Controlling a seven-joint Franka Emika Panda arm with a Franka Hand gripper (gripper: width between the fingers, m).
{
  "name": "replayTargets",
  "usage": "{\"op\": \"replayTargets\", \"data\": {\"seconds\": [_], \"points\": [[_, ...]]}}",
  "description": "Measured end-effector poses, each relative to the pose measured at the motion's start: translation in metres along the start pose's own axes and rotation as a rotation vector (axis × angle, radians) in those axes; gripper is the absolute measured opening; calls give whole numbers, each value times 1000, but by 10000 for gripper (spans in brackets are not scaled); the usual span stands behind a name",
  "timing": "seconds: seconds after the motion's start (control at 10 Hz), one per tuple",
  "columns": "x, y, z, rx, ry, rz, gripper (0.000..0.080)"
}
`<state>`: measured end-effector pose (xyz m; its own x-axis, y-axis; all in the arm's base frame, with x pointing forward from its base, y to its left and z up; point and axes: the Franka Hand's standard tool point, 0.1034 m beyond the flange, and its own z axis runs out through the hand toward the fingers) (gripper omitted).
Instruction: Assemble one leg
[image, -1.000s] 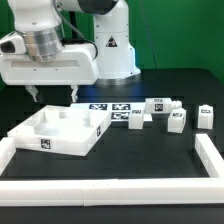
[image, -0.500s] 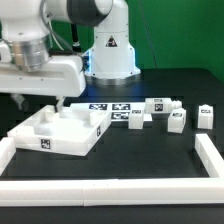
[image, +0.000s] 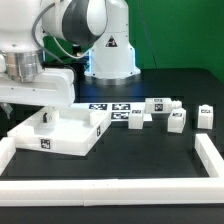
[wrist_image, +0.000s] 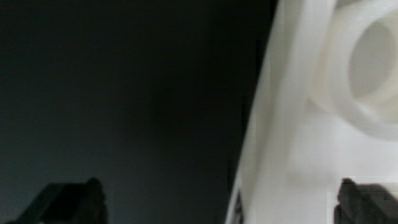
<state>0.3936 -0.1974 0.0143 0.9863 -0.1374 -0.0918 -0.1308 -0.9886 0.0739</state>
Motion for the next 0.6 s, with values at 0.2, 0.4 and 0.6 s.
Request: {"op": "replayTargets", "data": {"seconds": [0.2, 0.4, 0.6], "points": [[0, -2, 1, 0, 1, -35, 649], [0, -2, 1, 0, 0, -35, 546], [0, -2, 1, 0, 0, -35, 365]]}}
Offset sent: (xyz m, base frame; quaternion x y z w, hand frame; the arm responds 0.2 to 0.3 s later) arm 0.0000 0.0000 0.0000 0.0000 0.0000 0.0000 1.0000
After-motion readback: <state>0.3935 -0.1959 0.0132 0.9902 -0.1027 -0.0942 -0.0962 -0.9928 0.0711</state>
